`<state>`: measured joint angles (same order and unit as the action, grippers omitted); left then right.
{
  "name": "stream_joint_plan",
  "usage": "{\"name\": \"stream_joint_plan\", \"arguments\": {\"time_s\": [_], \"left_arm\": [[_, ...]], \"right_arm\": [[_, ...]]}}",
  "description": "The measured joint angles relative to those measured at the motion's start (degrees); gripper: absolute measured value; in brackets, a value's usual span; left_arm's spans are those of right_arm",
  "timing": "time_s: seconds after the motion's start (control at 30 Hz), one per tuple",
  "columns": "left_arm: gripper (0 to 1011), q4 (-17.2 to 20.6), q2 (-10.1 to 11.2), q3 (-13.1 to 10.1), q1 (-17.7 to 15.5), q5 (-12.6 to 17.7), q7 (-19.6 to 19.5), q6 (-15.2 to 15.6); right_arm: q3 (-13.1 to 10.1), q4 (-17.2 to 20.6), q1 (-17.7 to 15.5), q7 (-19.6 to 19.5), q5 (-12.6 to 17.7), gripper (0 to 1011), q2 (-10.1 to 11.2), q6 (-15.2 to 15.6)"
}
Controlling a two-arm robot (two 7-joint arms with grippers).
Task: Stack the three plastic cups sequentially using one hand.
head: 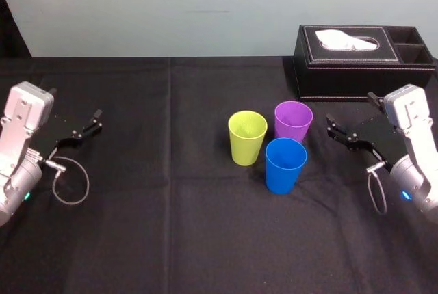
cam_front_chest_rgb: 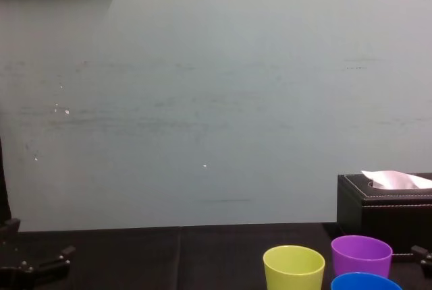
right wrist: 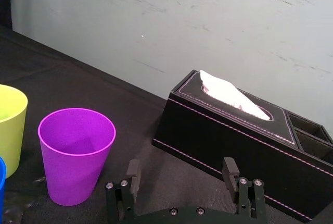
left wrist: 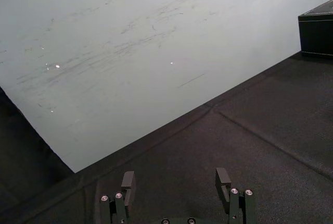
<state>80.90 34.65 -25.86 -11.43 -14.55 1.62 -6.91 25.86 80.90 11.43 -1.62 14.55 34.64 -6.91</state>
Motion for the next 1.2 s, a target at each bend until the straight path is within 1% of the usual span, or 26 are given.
{"name": "stream_joint_plan", "arguments": {"time_s": [0.67,0.83,0.9,1.03,1.07,1.17,1.2], "left_arm": [[1011,0.0,0.0,0.0,0.0,0.0,0.0,0.0],[1011,0.0,0.0,0.0,0.0,0.0,0.0,0.0],[1011,0.0,0.0,0.0,0.0,0.0,0.0,0.0],[1011,0.0,0.0,0.0,0.0,0.0,0.0,0.0],[1011,0.0,0.0,0.0,0.0,0.0,0.0,0.0],[1011,0.0,0.0,0.0,0.0,0.0,0.0,0.0],[1011,0.0,0.0,0.0,0.0,0.0,0.0,0.0]], "right_arm": [[0.0,0.0,0.0,0.0,0.0,1000,0.0,0.0],[-0.7,-0.5,0.2,1.6,0.5,1000,-1.0,0.3],[-1.1,-0.3,0.0,2.0,0.8,1000,-1.1,0.7],[-2.2,1.3,-1.0,2.8,1.8,1000,-0.8,2.8],[-2.8,2.2,-1.6,3.1,2.6,1000,-0.5,3.9],[-4.0,4.0,-2.9,3.7,3.6,1000,0.2,5.4],[-4.8,5.1,-3.9,4.1,4.5,1000,0.8,6.2]]}}
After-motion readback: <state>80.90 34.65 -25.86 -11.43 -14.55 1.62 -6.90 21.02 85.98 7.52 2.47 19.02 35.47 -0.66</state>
